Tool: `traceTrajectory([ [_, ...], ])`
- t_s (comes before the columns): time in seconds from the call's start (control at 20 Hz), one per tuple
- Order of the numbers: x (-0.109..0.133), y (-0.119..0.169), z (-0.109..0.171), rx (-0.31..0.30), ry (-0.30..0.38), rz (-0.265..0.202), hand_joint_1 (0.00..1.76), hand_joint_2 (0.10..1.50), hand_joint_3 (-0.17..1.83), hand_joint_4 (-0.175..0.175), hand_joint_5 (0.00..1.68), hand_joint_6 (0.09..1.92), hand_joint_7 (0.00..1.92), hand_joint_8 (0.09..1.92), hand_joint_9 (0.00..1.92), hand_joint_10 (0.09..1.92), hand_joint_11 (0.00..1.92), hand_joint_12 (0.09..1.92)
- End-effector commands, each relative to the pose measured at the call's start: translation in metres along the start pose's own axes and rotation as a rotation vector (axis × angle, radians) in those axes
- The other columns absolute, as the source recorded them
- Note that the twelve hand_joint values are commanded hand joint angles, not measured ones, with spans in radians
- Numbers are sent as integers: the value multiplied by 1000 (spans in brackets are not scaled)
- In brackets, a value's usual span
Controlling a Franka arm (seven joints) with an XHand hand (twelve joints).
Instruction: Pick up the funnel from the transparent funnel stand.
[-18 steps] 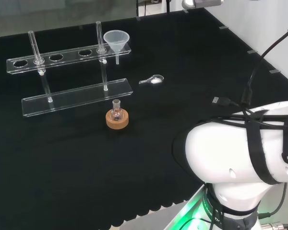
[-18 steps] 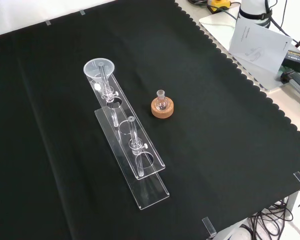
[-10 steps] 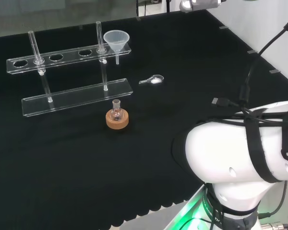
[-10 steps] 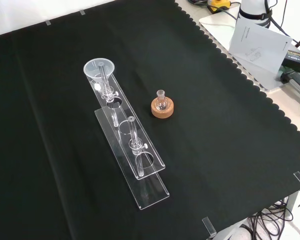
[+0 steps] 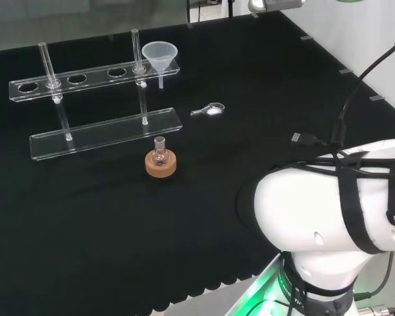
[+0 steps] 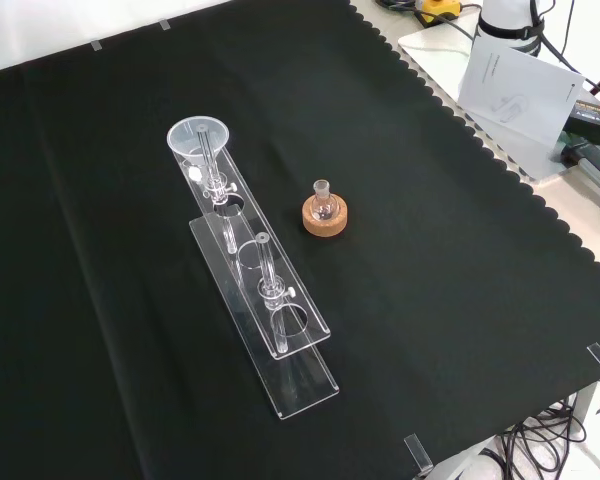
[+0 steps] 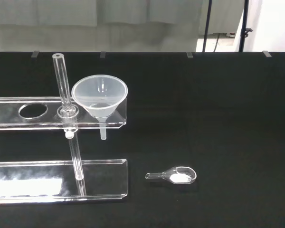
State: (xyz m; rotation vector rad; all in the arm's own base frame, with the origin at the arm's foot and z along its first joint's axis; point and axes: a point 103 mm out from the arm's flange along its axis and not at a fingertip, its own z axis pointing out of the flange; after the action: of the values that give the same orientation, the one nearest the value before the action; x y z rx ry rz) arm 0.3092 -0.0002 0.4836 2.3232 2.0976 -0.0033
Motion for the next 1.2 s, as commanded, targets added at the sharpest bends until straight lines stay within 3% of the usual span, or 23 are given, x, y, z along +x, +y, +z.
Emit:
traceTrajectory([
  [0.05,-17,21,18,39,-7,37,0,1170,419,36,114,87,0,203,80,623,35,1373],
  [0.35,-37,58,26,56,-80,-8,0,1172,409,36,116,87,0,208,83,622,29,1380],
  [0.8,4,125,59,122,-157,-91,76,1110,337,35,102,87,16,265,102,643,3,1417],
  [0.95,16,142,74,166,-185,-92,117,1087,321,33,100,87,13,298,107,655,0,1425],
  [1.2,39,162,96,174,-230,-98,207,1051,299,34,99,87,4,346,110,671,0,1426],
])
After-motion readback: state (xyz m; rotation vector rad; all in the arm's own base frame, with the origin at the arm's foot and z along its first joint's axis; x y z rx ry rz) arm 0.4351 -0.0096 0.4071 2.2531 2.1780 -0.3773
